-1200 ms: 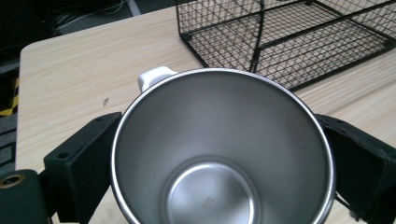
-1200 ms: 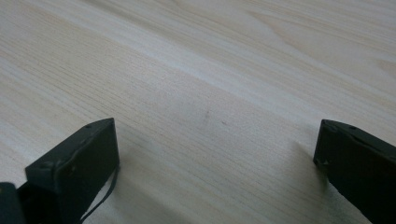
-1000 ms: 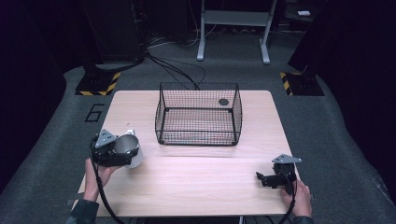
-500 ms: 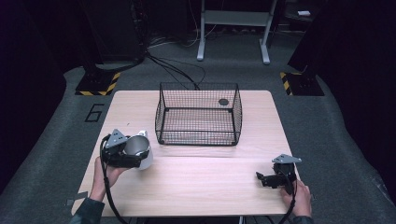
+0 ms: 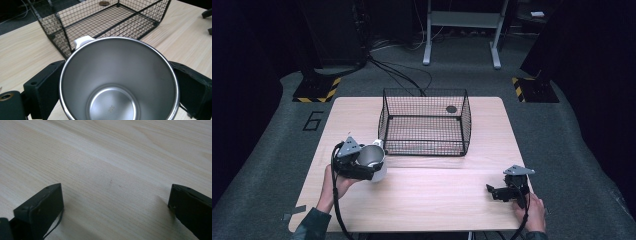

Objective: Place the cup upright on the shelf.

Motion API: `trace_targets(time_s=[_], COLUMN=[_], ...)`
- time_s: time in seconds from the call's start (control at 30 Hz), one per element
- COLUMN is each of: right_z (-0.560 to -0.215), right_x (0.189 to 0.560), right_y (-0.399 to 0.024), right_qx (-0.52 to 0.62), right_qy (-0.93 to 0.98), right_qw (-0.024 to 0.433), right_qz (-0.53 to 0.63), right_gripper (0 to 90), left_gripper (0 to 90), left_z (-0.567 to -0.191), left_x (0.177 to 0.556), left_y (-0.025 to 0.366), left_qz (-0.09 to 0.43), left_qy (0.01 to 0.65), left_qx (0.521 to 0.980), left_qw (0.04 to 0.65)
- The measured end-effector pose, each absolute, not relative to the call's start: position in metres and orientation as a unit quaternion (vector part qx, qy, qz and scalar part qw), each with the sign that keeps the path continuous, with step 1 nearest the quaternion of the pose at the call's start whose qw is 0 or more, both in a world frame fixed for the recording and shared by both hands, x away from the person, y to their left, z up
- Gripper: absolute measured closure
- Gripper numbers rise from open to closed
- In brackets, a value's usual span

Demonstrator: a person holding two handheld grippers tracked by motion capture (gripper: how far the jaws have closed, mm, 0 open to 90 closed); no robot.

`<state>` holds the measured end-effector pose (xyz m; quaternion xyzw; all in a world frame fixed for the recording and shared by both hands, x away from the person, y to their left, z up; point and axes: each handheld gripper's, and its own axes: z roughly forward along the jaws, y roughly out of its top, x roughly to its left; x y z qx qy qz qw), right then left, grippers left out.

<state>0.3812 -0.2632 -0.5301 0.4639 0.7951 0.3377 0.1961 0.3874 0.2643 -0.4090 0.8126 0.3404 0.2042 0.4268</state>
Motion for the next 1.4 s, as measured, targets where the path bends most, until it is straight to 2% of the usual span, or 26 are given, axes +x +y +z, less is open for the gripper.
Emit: trace_targets(time_s=[0.53,1.4], right_z=[-0.53,-0.53], right_x=[0.381,0.381], right_y=[-0.263,-0.263], right_qx=[0.464,0.464], right_qy=[0.795,0.795], right_qw=[0.196,0.196], right_qz=[0.337,0.338], right_gripper=[0.0,0.0], left_gripper=[6.2,6.2], left_z=[-0.398,-0.366], left_x=[0.396,0.415], left_y=[0.236,0.219], left_qz=[0.179,0.18], left_qy=[0.307,0.279], left_qx=[0.825,0.824], left_qw=[0.439,0.459])
